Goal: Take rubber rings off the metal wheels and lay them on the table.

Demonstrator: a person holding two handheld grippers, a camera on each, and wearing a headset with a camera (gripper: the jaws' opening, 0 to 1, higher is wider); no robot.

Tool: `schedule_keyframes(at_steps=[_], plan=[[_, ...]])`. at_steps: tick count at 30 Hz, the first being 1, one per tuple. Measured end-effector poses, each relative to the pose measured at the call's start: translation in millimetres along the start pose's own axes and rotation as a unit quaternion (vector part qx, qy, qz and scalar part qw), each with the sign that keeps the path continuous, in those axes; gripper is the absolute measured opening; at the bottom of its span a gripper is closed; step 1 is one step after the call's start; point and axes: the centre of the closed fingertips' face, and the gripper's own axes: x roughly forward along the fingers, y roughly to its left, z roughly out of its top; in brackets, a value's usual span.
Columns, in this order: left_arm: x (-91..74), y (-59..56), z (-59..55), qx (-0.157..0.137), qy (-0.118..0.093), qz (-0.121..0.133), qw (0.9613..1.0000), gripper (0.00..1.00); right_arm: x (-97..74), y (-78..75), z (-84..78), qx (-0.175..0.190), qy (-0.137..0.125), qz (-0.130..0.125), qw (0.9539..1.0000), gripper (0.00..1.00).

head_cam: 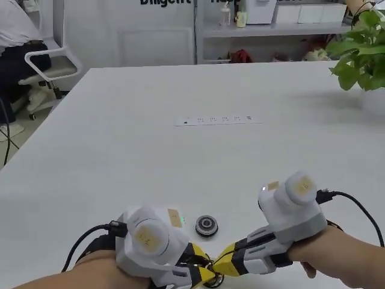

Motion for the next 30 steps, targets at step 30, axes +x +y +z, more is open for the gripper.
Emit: schedule_keyframes(at_steps=[30], plan=[[-0.4, 0.1, 1.1, -0.016, -0.006, -0.009, 0.9998, 0.14, -7.0, -7.2, 2.0, 0.0, 0.018, -0.022, 0.9996, 0.0]])
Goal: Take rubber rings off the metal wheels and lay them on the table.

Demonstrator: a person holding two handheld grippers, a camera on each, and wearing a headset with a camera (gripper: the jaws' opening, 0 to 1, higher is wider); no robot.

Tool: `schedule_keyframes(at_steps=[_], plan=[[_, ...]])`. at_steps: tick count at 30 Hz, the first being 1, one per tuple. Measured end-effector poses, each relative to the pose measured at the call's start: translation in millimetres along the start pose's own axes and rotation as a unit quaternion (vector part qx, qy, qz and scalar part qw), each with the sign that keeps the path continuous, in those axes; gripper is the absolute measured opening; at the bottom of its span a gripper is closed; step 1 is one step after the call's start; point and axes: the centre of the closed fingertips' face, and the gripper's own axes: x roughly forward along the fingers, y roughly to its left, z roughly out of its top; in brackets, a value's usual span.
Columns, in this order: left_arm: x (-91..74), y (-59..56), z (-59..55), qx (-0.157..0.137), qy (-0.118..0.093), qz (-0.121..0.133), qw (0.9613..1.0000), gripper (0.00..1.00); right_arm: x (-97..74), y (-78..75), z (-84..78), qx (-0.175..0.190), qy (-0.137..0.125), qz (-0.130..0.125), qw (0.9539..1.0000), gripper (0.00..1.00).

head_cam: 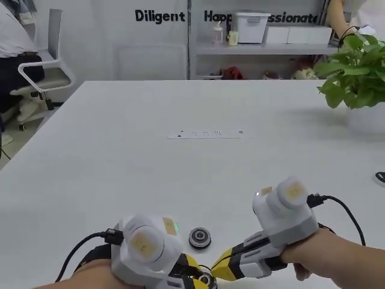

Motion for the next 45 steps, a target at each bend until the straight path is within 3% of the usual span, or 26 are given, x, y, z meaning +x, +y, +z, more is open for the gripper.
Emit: schedule_keyframes(at_steps=[23, 45], plan=[[-33.3, 16.8, 8.9, -0.038, -0.019, 0.017, 0.9989, 0.25, -3.9, 0.5, 6.9, 0.006, -0.016, -0.002, 0.9999, 0.0], [-79.8, 32.8, 22.9, -0.051, -0.065, 0.058, 0.995, 0.38, -8.9, 6.6, 15.7, 0.008, -0.032, 0.002, 0.9995, 0.0]])
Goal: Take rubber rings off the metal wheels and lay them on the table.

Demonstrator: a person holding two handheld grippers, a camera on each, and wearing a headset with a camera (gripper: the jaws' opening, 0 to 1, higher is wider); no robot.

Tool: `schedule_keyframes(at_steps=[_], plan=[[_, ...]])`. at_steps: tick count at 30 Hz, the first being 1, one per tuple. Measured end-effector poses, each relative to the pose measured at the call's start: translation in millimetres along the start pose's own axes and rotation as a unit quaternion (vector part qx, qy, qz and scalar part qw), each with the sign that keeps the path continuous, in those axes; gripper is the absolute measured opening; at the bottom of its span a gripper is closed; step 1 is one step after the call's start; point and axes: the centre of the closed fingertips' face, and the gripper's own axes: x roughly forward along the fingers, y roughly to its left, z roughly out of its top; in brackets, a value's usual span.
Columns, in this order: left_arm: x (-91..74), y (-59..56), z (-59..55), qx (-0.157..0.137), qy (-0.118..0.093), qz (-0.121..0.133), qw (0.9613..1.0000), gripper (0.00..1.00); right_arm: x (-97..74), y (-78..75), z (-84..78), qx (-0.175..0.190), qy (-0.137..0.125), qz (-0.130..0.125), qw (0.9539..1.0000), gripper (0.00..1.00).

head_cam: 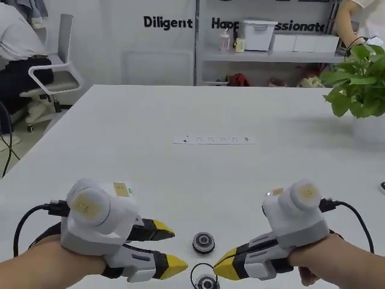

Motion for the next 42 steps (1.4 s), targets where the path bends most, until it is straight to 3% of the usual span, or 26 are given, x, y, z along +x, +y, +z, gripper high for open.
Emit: schedule_keyframes(at_steps=[7, 13, 24, 42], plan=[[-12.5, 4.5, -1.4, -0.008, -0.009, 0.015, 0.9998, 0.47, -0.8, 2.0, 4.0, -0.003, -0.003, 0.002, 1.0, 0.0], [-23.4, 9.1, -4.1, -0.013, -0.015, 0.03, 0.9993, 0.49, 1.6, 4.8, 8.4, -0.007, -0.005, 0.006, 0.9999, 0.0], [-43.7, 19.4, -7.3, -0.019, -0.027, 0.061, 0.9976, 0.57, 4.4, 7.4, 27.4, -0.008, -0.023, 0.01, 0.9997, 0.0], [-76.1, 29.2, -28.4, -0.058, -0.039, 0.099, 0.9927, 0.65, 19.7, 11.6, 52.3, -0.007, -0.046, 0.016, 0.9988, 0.0]])
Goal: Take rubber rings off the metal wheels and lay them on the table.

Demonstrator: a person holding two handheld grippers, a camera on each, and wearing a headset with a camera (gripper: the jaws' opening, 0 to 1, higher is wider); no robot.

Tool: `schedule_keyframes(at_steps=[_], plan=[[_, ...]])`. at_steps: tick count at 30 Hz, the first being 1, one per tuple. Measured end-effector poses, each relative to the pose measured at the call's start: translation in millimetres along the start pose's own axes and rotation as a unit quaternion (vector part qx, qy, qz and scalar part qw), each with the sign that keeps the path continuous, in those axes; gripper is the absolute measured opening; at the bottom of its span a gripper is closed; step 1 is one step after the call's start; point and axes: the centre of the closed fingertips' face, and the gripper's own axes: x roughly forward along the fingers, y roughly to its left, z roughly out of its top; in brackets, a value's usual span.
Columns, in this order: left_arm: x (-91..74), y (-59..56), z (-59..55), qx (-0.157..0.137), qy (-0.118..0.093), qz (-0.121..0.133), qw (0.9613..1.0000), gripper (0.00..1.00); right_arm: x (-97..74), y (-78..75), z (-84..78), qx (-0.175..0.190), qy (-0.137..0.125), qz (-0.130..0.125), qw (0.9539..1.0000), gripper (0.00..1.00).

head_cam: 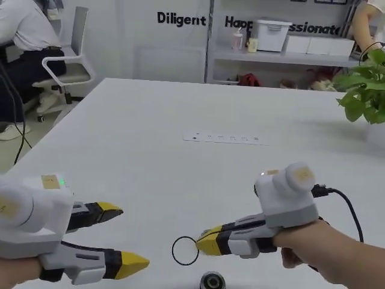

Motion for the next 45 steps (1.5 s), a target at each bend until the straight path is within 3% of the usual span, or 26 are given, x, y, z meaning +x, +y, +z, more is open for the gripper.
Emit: schedule_keyframes(at_steps=[14, 45], plan=[[-9.1, 5.5, -9.2, -0.009, 0.004, 0.019, 0.9998, 0.66, 11.4, -8.2, 5.5, 0.015, -0.013, -0.016, 0.9997, 0.0], [-13.8, 12.8, -10.2, -0.024, -0.001, 0.033, 0.9992, 0.66, 50.6, -16.8, -19.8, 0.004, 0.031, -0.041, 0.9987, 0.0]])
